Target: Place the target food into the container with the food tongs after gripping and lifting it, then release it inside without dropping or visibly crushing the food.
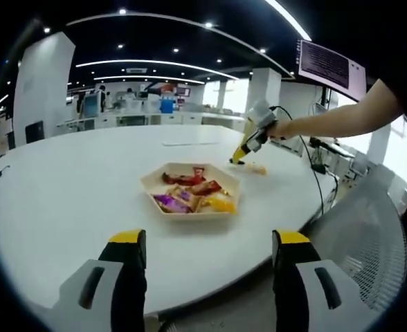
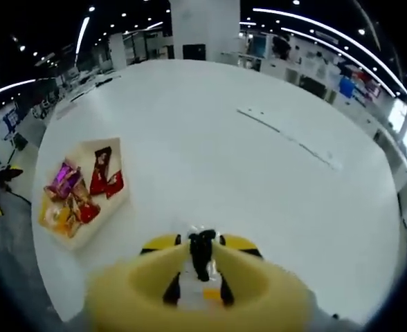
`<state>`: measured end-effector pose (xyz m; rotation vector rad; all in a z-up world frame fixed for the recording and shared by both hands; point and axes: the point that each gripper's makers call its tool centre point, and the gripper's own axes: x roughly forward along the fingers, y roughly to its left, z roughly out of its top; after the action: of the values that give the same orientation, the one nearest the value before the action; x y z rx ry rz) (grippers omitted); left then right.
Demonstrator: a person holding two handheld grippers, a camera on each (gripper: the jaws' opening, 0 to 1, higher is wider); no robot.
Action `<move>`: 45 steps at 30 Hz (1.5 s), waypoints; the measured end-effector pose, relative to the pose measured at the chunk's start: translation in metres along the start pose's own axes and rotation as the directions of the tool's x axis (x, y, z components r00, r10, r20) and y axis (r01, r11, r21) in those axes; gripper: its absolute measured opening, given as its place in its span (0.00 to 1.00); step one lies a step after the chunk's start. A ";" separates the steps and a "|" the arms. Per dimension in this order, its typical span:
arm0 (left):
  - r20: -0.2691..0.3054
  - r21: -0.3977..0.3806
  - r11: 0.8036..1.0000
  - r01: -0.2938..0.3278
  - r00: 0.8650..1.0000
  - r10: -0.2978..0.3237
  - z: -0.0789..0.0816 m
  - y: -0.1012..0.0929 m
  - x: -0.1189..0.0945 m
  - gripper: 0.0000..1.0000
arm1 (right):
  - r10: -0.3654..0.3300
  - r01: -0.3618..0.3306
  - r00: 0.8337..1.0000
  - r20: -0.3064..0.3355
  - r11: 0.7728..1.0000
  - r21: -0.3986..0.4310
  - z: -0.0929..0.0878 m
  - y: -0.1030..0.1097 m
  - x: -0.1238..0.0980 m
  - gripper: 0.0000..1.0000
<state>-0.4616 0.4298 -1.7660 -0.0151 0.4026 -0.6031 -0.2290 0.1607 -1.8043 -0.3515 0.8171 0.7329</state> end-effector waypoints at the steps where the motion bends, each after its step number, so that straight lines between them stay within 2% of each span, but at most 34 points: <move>1: -0.002 0.000 1.000 0.000 1.000 0.000 0.000 0.000 0.000 0.70 | -0.003 0.003 1.000 0.005 1.000 -0.009 0.003 0.000 -0.003 0.21; 9: 0.000 0.003 1.000 0.010 1.000 -0.010 0.000 -0.002 0.000 0.71 | -0.018 0.019 0.999 0.039 1.000 -0.022 0.028 0.008 -0.032 0.21; 16: 0.009 0.004 1.000 0.016 1.000 -0.016 0.001 -0.002 0.000 0.71 | -0.022 0.024 0.999 0.039 0.999 -0.038 0.034 0.018 -0.040 0.21; 22: 0.022 0.004 1.000 0.025 0.999 -0.025 0.003 -0.003 0.000 0.71 | -0.032 0.034 0.999 0.036 0.998 -0.058 0.041 0.027 -0.040 0.21; 27: 0.027 0.005 0.999 0.031 0.999 -0.031 0.003 -0.004 0.000 0.71 | -0.014 0.016 0.999 0.038 0.998 -0.068 0.054 0.044 -0.037 0.21; 30: 0.034 0.007 0.999 0.033 0.999 -0.034 0.005 -0.004 -0.001 0.71 | 0.012 -0.008 0.999 0.053 0.997 -0.072 0.069 0.060 -0.035 0.21; 33: 0.041 0.009 0.999 0.036 0.999 -0.036 0.006 -0.005 -0.001 0.71 | 0.032 -0.027 0.998 0.061 0.996 -0.085 0.076 0.064 -0.032 0.21; 43: 0.053 0.009 0.999 0.036 0.998 -0.036 0.007 -0.005 -0.001 0.71 | 0.119 -0.109 0.991 0.069 0.985 -0.134 0.108 0.112 -0.015 0.22; 45: 0.060 0.008 0.999 0.031 0.998 -0.032 0.008 -0.005 -0.002 0.71 | 0.142 -0.132 0.987 0.077 0.983 -0.124 0.116 0.121 -0.013 0.22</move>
<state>-0.4625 0.4262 -1.7569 -0.0326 0.3426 -0.6338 -0.2587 0.3033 -1.7205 -0.3696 0.7232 0.9222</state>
